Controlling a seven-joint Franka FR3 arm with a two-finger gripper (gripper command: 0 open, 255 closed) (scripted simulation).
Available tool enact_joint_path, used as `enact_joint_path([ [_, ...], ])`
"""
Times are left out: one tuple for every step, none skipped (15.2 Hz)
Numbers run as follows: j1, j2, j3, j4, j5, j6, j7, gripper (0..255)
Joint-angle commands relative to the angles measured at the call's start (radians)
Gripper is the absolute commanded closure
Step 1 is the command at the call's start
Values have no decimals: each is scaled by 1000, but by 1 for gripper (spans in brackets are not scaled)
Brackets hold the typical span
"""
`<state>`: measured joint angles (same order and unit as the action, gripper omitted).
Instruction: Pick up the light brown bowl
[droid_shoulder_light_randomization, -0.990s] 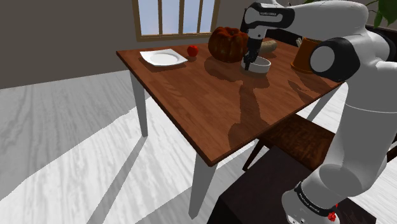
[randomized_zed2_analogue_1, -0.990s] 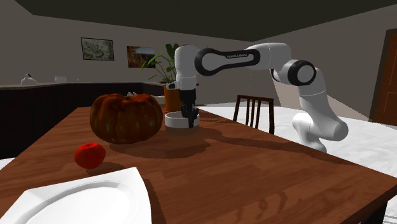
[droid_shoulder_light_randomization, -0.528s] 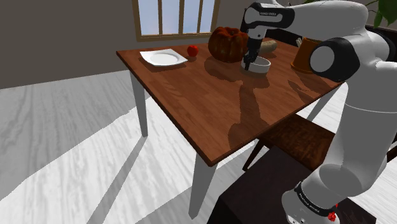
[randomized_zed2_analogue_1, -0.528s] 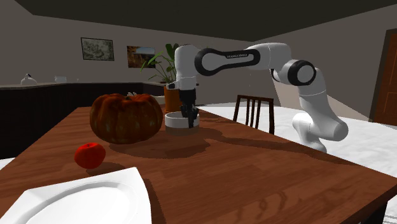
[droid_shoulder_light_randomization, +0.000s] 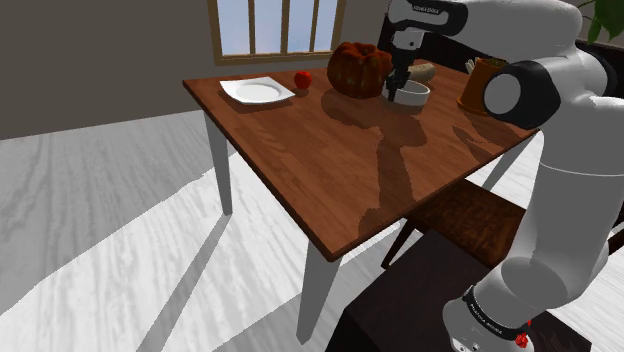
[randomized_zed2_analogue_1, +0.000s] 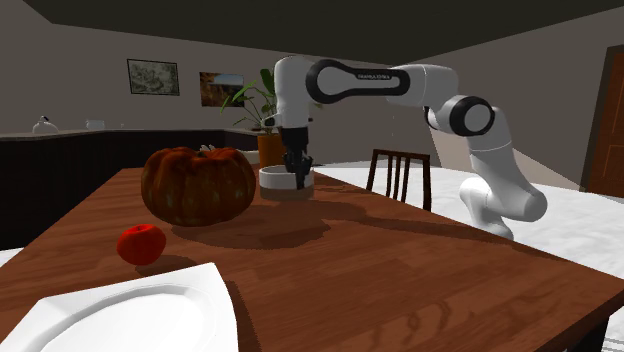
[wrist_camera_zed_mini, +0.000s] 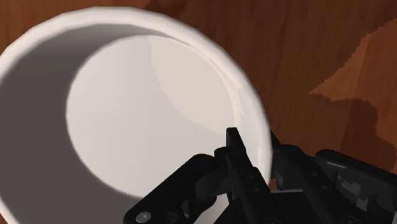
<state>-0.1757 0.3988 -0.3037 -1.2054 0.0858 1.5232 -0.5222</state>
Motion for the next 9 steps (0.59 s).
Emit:
enact_joint_path([
  [-6,15,0,51,4,-36,-2,255],
  [-9,21,0,74,6,-53,-2,255],
  [-12,28,0,98,8,-70,-3,255],
  [-15,35,0,123,10,-88,-3,255],
  [-19,43,0,150,12,-107,-4,255],
  [-23,52,0,178,15,-126,-4,255],
  [-27,62,0,208,18,-146,-5,255],
  [-28,64,0,213,18,-149,-5,255],
  [-28,64,0,212,18,-149,-5,255],
])
